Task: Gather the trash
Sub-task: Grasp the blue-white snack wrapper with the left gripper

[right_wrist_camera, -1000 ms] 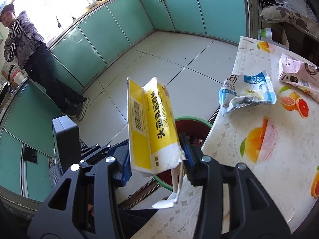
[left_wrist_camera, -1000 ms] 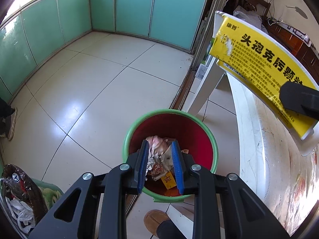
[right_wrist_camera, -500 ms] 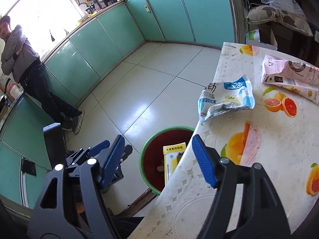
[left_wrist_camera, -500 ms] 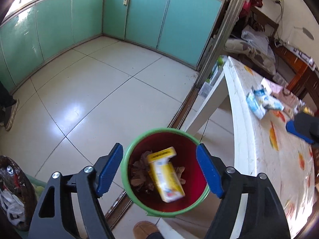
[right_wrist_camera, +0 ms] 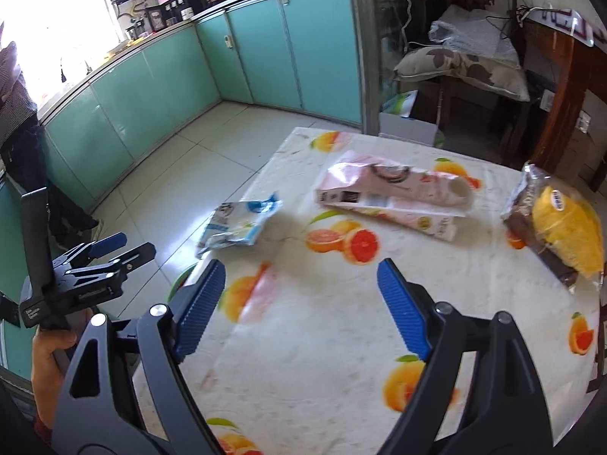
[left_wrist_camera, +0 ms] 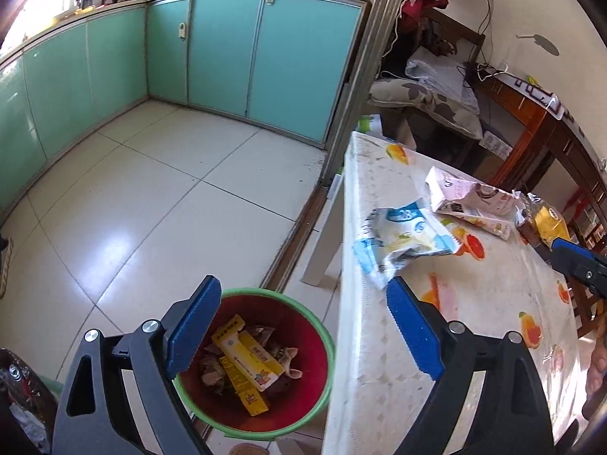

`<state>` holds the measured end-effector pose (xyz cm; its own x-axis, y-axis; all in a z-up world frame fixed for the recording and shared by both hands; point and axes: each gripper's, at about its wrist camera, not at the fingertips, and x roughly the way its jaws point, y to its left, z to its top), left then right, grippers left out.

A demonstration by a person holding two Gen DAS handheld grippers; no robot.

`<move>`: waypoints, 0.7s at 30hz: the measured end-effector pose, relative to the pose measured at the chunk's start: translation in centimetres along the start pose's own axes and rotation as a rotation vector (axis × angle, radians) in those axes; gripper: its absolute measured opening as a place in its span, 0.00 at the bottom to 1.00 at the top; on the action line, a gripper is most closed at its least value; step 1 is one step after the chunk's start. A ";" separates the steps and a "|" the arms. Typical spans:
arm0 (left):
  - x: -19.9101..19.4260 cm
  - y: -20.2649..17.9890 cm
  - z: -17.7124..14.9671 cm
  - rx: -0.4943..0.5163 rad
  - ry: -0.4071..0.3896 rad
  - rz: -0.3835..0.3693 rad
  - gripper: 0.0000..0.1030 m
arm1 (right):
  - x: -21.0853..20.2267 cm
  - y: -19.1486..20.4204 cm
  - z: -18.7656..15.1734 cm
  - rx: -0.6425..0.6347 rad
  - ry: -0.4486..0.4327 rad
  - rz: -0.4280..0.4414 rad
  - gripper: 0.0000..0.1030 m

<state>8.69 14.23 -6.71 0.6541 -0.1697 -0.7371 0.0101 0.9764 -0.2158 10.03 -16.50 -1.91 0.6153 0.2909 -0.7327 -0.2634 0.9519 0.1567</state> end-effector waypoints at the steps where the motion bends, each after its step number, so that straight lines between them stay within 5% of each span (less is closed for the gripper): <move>1: 0.6 -0.7 0.5 -0.001 0.009 -0.021 0.83 | -0.3 -1.2 0.0 0.006 -0.004 -0.019 0.78; 8: 5.6 -3.6 2.8 -0.030 0.053 -0.099 0.81 | -0.7 -5.3 0.0 0.018 -0.008 -0.098 0.82; 13: 8.1 -4.1 2.1 -0.046 0.092 -0.139 0.38 | 0.6 -6.0 1.7 -0.018 0.004 -0.133 0.83; 17: 8.0 -4.0 1.8 -0.031 0.083 -0.110 0.23 | 2.4 -5.3 4.7 -0.119 0.017 -0.126 0.89; 19: 7.5 -4.1 1.9 -0.009 0.060 -0.121 0.03 | 4.6 -4.5 6.1 -0.212 0.081 -0.125 0.94; 21: 7.0 -4.0 2.0 -0.008 0.044 -0.125 0.03 | 6.8 -3.9 7.2 -0.302 0.127 -0.190 0.94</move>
<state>14.77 9.43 -9.70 0.6143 -0.2959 -0.7315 0.0832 0.9461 -0.3129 20.56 -17.52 -2.76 0.5820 0.0792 -0.8093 -0.3724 0.9107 -0.1787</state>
